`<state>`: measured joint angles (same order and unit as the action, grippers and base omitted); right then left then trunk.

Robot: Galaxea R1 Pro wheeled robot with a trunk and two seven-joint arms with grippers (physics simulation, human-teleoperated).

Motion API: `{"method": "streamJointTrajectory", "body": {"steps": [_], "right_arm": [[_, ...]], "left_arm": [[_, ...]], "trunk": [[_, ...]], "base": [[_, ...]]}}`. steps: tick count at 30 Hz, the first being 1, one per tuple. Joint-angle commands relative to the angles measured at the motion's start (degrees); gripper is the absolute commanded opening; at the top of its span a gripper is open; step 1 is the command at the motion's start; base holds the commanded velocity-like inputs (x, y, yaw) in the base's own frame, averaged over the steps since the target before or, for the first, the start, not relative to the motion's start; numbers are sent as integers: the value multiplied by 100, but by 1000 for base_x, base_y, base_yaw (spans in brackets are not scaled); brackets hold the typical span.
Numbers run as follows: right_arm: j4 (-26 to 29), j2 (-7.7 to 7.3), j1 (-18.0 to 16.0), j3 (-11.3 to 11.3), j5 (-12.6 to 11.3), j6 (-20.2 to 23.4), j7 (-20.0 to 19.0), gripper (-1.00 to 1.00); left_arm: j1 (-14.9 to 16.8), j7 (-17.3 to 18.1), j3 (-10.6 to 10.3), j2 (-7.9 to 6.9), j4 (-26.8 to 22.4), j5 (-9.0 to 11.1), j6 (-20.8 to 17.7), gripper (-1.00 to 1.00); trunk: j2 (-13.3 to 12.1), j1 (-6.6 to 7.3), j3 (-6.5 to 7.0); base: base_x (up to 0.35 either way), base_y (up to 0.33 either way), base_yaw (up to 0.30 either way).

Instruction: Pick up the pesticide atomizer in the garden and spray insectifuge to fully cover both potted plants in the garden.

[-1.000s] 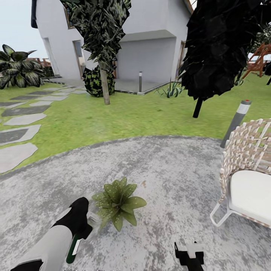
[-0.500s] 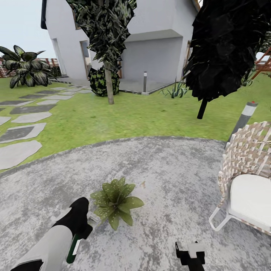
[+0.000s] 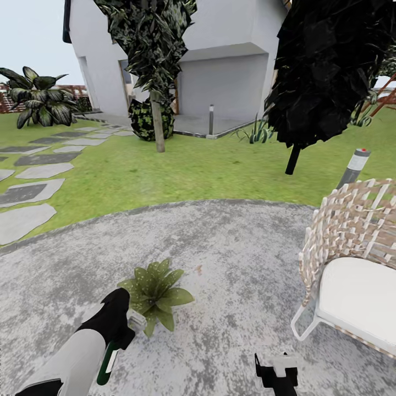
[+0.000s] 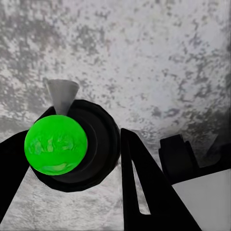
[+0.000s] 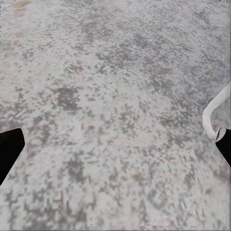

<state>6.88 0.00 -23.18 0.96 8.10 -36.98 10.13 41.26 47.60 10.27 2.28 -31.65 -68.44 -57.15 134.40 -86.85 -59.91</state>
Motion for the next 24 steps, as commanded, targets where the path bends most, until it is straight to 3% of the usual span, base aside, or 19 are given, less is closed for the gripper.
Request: {"method": "streamJointTrajectory", "body": {"steps": [1, 15, 24], "right_arm": [[-3, 0, -2, 9, 60, -2, 60, 100], [-12, 0, -2, 9, 61, 7, 51, 100], [-19, -46, -2, 9, 87, 11, 47, 100]], "left_arm": [[1, 47, 43, 9, -8, -65, -13, -100], [4, 59, 46, 33, -48, -56, -9, -100], [96, 152, 35, 43, -146, -37, -23, -100]], "trunk": [[2, 0, -5], [2, 0, -5], [2, 0, -5]], "base": [[42, -138, 235], [3, -10, 272], [0, 0, 17]]}}
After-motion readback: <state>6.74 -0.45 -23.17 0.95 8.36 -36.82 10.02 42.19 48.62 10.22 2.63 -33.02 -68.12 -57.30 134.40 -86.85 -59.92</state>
